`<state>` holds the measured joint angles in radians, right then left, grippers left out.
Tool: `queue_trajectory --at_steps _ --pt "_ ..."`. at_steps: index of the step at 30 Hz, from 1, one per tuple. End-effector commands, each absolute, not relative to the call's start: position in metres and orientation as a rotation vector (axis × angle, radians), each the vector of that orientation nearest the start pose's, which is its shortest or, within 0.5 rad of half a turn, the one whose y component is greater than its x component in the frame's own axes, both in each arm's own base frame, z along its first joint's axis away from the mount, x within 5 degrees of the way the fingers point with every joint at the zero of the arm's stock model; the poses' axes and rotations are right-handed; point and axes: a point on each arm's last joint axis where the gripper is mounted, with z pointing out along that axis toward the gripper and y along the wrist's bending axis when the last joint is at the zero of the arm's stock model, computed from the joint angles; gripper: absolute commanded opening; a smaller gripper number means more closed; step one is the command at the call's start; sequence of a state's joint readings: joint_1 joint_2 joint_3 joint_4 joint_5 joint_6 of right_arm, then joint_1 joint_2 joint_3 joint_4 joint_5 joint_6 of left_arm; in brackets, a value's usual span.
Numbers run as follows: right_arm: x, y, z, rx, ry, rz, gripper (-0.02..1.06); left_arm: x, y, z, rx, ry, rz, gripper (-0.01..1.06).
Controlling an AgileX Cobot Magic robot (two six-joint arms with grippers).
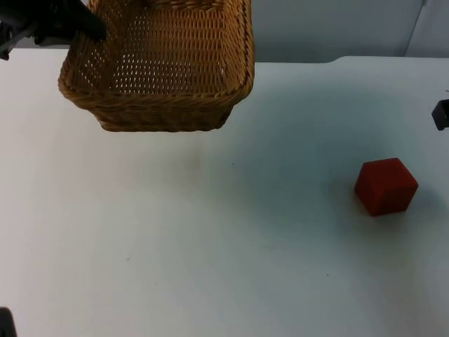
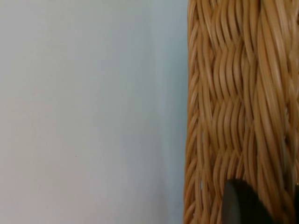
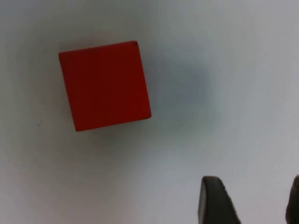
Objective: Pick up the basket with the left hand and place the cube into the basket with the right hand.
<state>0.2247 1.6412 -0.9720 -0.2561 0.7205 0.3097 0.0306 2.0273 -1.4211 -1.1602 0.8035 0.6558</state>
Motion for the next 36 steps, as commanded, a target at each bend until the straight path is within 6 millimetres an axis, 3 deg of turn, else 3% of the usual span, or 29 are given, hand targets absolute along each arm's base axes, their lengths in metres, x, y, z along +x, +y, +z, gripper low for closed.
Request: queue_trajectory --at_steps 1,9,13,15,17,20,24,31,36 --pt "0.304 0.055 0.198 -0.132 2.806 -0.168 0.41 0.432 -0.049 0.214 -0.163 2.386 -1.064 0.00" --pt "0.309 0.055 0.197 -0.178 2.759 -0.179 0.41 0.432 -0.049 0.214 -0.163 2.386 -1.064 0.00" --pt "0.311 0.064 0.183 -0.278 2.789 -0.206 0.41 0.432 -0.049 0.214 -0.163 2.386 -1.064 0.00" --pt "0.311 0.080 0.169 -0.363 2.802 -0.196 0.48 0.432 -0.049 0.214 -0.163 2.386 -1.064 0.00" --pt "0.311 0.082 0.168 -0.369 2.801 -0.192 0.50 0.432 -0.049 0.214 -0.163 2.386 -1.064 0.00" --pt "0.313 0.093 0.166 -0.398 2.767 -0.159 0.65 0.432 -0.049 0.214 -0.163 2.386 -1.064 0.00" --pt "0.317 0.096 0.169 -0.337 2.747 -0.133 0.75 0.432 -0.049 0.214 -0.163 2.386 -1.064 0.00" --pt "0.331 0.104 0.181 -0.256 2.718 -0.059 0.76 0.432 -0.049 0.214 -0.163 2.386 -1.064 0.00" --pt "0.344 0.111 0.171 -0.198 2.755 -0.014 0.76 0.432 -0.049 0.214 -0.163 2.386 -1.063 0.00"
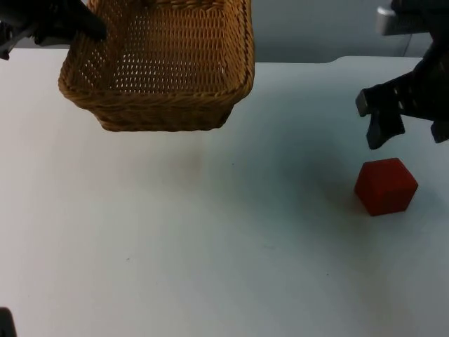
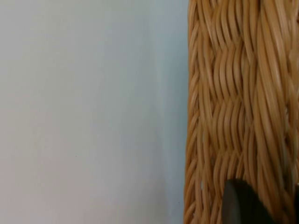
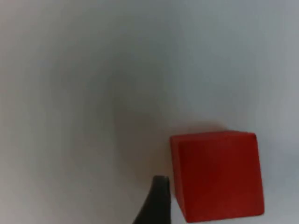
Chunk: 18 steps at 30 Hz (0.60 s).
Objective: Pick up the basket with the left hand and place the cube into the basket with the right hand.
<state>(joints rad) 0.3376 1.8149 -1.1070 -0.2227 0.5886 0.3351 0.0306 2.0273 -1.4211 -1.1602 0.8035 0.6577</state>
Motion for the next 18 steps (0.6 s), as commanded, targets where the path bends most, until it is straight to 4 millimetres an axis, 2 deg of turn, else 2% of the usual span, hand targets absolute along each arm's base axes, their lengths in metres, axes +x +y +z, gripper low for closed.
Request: queue_trajectory --at_steps 1,7,18 --pt "0.344 0.111 0.171 -0.198 2.755 -0.014 0.76 0.432 -0.049 0.214 -0.163 2.386 -1.063 0.00" --pt "0.348 0.115 0.145 -0.170 2.830 0.003 0.76 0.432 -0.049 0.214 -0.163 2.386 -1.063 0.00" --pt "0.351 0.116 0.120 -0.181 2.871 -0.016 0.76 0.432 -0.049 0.214 -0.163 2.386 -1.063 0.00"
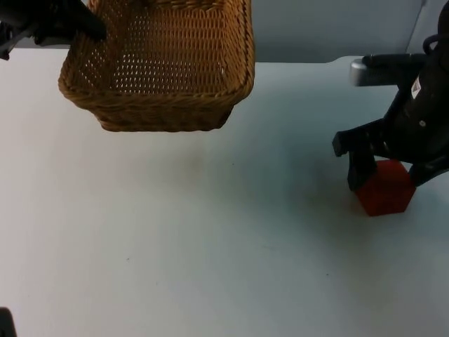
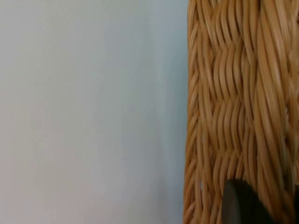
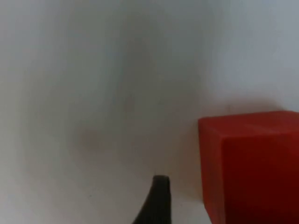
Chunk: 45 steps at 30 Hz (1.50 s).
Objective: Pick up the basket with the left hand and place the cube into the basket with the right hand.
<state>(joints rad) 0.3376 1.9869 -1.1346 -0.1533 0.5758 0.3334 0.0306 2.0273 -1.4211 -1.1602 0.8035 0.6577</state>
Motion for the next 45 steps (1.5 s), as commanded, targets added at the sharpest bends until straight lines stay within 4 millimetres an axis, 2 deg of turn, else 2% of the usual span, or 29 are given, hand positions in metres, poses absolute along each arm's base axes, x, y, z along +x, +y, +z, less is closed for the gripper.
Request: queue_trajectory --at_steps 1,7,10,12,15,16,17,21,22,25,26,30,31,34,36,37,39,40,42,44,45 --pt "0.352 0.116 0.119 -0.186 2.867 -0.016 0.76 0.432 -0.049 0.214 -0.163 2.386 -1.063 0.00" --pt "0.352 0.115 0.116 -0.199 2.871 -0.028 0.76 0.432 -0.049 0.214 -0.163 2.386 -1.063 0.00" --pt "0.352 0.115 0.116 -0.209 2.867 -0.040 0.73 0.432 -0.049 0.214 -0.163 2.386 -1.063 0.00" --pt "0.352 0.115 0.116 -0.206 2.869 -0.041 0.55 0.432 -0.049 0.214 -0.163 2.386 -1.063 0.00" --pt "0.353 0.114 0.116 -0.245 2.857 -0.050 0.09 0.432 -0.049 0.214 -0.163 2.386 -1.063 0.00" --pt "0.353 0.114 0.116 -0.245 2.857 -0.050 0.09 0.432 -0.049 0.214 -0.163 2.386 -1.063 0.00" --pt "0.354 0.114 0.117 -0.268 2.848 -0.057 0.00 0.432 -0.049 0.214 -0.163 2.386 -1.063 0.00" --pt "0.358 0.113 0.122 -0.324 2.831 -0.102 0.00 0.432 -0.049 0.214 -0.163 2.386 -1.063 0.00" --pt "0.363 0.113 0.129 -0.338 2.826 -0.131 0.00 0.432 -0.049 0.214 -0.163 2.386 -1.063 0.00" --pt "0.387 0.119 0.181 -0.364 2.758 -0.158 0.00 0.432 -0.049 0.214 -0.163 2.386 -1.063 0.00" --pt "0.387 0.119 0.181 -0.364 2.758 -0.158 0.00 0.432 -0.049 0.214 -0.163 2.386 -1.063 0.00" --pt "0.409 0.134 0.271 -0.334 2.593 0.000 0.00 0.432 -0.049 0.214 -0.163 2.386 -1.063 0.00" --pt "0.409 0.134 0.271 -0.334 2.593 0.000 0.00 0.432 -0.049 0.214 -0.163 2.386 -1.063 0.00" --pt "0.417 0.150 0.347 -0.345 2.426 0.219 0.00 0.432 -0.049 0.214 -0.163 2.386 -1.063 0.00" --pt "0.416 0.152 0.352 -0.356 2.410 0.248 0.00 0.432 -0.049 0.214 -0.163 2.386 -1.063 0.00" --pt "0.414 0.159 0.375 -0.376 2.342 0.343 0.00 0.432 -0.049 0.214 -0.163 2.386 -1.063 0.00" --pt "0.408 0.171 0.392 -0.433 2.280 0.452 0.00 0.432 -0.049 0.214 -0.163 2.386 -1.063 0.00" --pt "0.408 0.171 0.392 -0.433 2.280 0.452 0.00 0.432 -0.049 0.214 -0.163 2.386 -1.063 0.00" --pt "0.400 0.188 0.395 -0.522 2.252 0.547 0.00 0.432 -0.049 0.214 -0.163 2.386 -1.063 0.00" --pt "0.396 0.209 0.384 -0.610 2.276 0.627 0.00 0.432 -0.049 0.214 -0.163 2.386 -1.063 0.00" --pt "0.396 0.209 0.384 -0.610 2.276 0.627 0.00 0.432 -0.049 0.214 -0.163 2.386 -1.063 0.00"
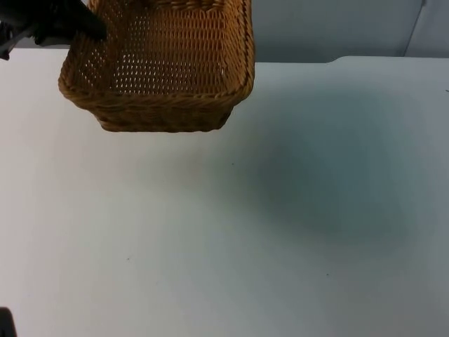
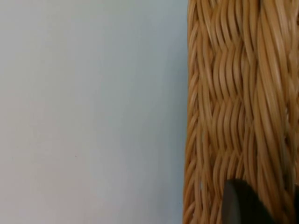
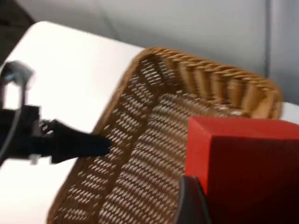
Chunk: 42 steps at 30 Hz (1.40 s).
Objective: Pick up the basket with the left hand and place the cube into the basket with the right hand.
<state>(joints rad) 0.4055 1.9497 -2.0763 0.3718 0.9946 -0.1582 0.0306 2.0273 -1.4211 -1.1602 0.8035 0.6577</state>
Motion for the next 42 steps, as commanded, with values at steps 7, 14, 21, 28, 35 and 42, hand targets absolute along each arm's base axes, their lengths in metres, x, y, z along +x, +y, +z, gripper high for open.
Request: queue_trajectory --at_steps 7,14,21,28,35,42 --pt "0.397 0.254 0.331 -0.764 2.396 0.687 0.00 0.432 -0.049 0.214 -0.163 2.386 -1.063 0.00" --pt "0.409 0.272 0.293 -0.816 2.400 0.669 0.00 0.432 -0.049 0.214 -0.163 2.386 -1.063 0.00" --pt "0.415 0.274 0.304 -0.806 2.303 0.648 0.00 0.432 -0.049 0.214 -0.163 2.386 -1.063 0.00" --pt "0.424 0.277 0.304 -0.809 2.249 0.628 0.00 0.432 -0.049 0.214 -0.163 2.386 -1.063 0.00" --pt "0.434 0.281 0.292 -0.812 2.247 0.592 0.00 0.432 -0.049 0.214 -0.165 2.384 -1.065 0.00" --pt "0.438 0.279 0.290 -0.821 2.233 0.535 0.00 0.432 -0.049 0.214 -0.165 2.385 -1.065 0.00"
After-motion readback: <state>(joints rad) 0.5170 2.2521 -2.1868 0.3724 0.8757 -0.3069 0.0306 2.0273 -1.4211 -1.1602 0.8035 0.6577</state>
